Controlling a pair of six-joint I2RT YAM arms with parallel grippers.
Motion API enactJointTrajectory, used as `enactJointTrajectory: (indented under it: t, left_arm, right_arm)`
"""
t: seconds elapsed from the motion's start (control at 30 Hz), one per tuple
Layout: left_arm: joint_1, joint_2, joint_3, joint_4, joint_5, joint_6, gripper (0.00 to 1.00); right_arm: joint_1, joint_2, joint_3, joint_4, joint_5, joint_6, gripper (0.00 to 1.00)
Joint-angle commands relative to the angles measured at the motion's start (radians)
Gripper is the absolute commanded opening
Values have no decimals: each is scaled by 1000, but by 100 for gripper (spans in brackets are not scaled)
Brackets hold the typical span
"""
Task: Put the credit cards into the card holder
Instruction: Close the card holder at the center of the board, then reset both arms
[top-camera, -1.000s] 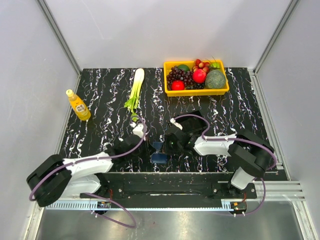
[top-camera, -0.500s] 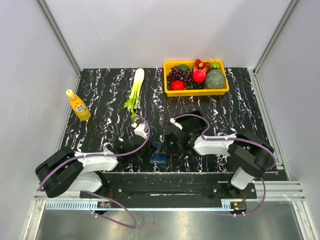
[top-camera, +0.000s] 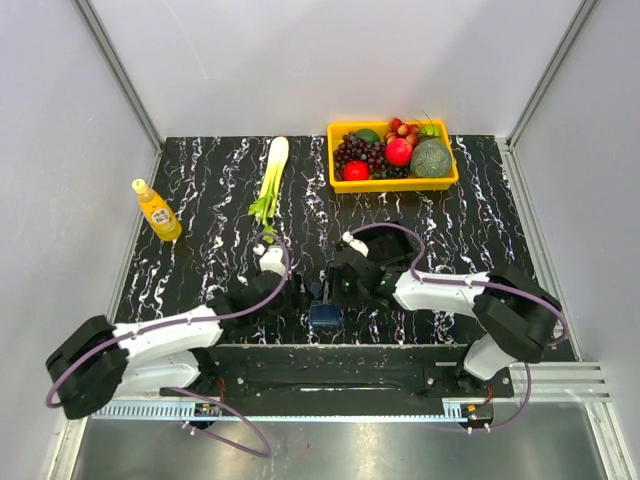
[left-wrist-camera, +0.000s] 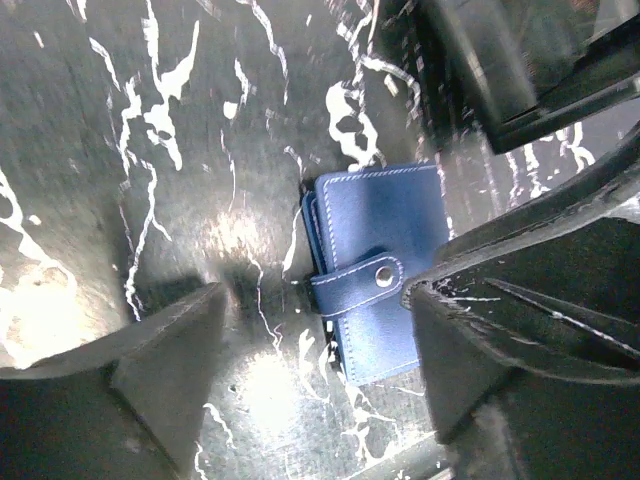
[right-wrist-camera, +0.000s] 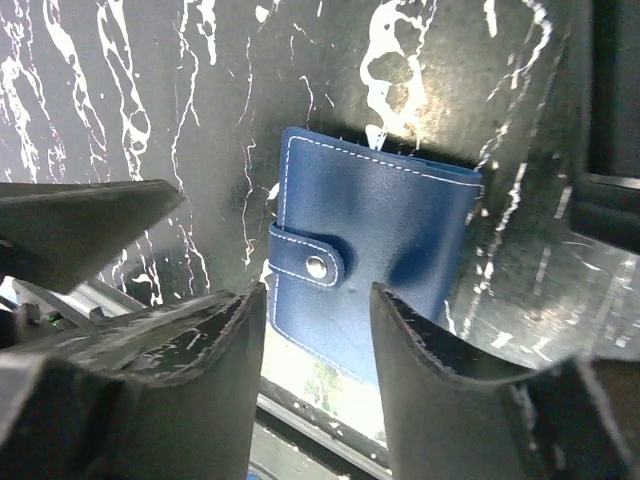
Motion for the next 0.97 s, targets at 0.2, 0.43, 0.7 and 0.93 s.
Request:
enactJointTrajectory:
  t: [0.2, 0.43, 0.7, 0.93]
  left_arm:
    - [75, -204, 221, -302, -127, 70, 99]
    - [85, -194, 312, -391, -222, 90, 99]
    - [91, -192, 341, -446, -283, 72, 99]
    - [111, -194, 353, -482, -309, 83, 99]
  right_arm:
    - [-25, -364, 68, -223, 298, -225, 86]
    - [-268, -684, 51, -405, 379, -311, 100]
    - [-612, -692, 54, -534, 289, -402, 99]
    - [-751, -651, 35, -508, 229, -431, 99]
